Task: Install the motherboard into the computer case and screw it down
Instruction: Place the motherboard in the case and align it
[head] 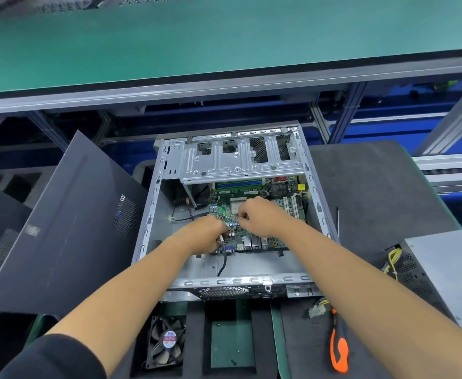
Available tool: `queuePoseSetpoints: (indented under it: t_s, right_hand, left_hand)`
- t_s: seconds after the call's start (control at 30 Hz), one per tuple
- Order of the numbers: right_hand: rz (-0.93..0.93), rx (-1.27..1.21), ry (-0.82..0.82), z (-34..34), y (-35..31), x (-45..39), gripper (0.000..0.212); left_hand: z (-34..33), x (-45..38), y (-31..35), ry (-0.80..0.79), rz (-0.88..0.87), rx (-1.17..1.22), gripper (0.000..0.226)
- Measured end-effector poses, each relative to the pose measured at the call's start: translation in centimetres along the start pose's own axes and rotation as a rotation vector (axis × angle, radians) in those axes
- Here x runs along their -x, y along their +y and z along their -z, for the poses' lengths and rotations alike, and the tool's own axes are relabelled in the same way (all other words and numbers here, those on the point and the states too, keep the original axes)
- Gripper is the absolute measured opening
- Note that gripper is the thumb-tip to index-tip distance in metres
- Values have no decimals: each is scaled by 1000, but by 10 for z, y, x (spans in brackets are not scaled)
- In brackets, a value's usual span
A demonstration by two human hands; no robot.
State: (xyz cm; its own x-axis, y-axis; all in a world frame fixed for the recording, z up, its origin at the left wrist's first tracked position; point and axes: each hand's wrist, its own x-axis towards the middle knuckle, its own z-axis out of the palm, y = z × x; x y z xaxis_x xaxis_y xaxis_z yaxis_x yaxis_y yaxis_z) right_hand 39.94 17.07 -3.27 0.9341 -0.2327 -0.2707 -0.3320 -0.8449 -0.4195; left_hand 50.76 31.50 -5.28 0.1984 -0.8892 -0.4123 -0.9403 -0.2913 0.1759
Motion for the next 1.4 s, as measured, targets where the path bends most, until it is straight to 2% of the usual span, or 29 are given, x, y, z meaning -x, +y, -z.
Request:
queuePoseSetpoints:
  t_s: [0.2,0.6,0.8,1.0,1.27,1.4]
  right_hand:
    - [2,-9,-13,0,0,0,24]
    - [6,-6,-21,1,0,1,27]
    - [-5,-2,-34,0,0,1,27]
    - [0,9,-41,1,0,3,26]
    - [-2,-9,-34,3,0,5,25]
    - [-5,-4,-33,4,0,5,26]
  left_hand:
    - [-1,1,-1,20,-7,-12,17]
    - [1,-1,4,-57,-50,-142,10]
    - [-1,1,-2,-10,-22,-2,26]
    - [-2,3,-2,28,63,98,28]
    - [1,7,-10,69,140,97,18]
    - [0,6,-8,53,102,140,10]
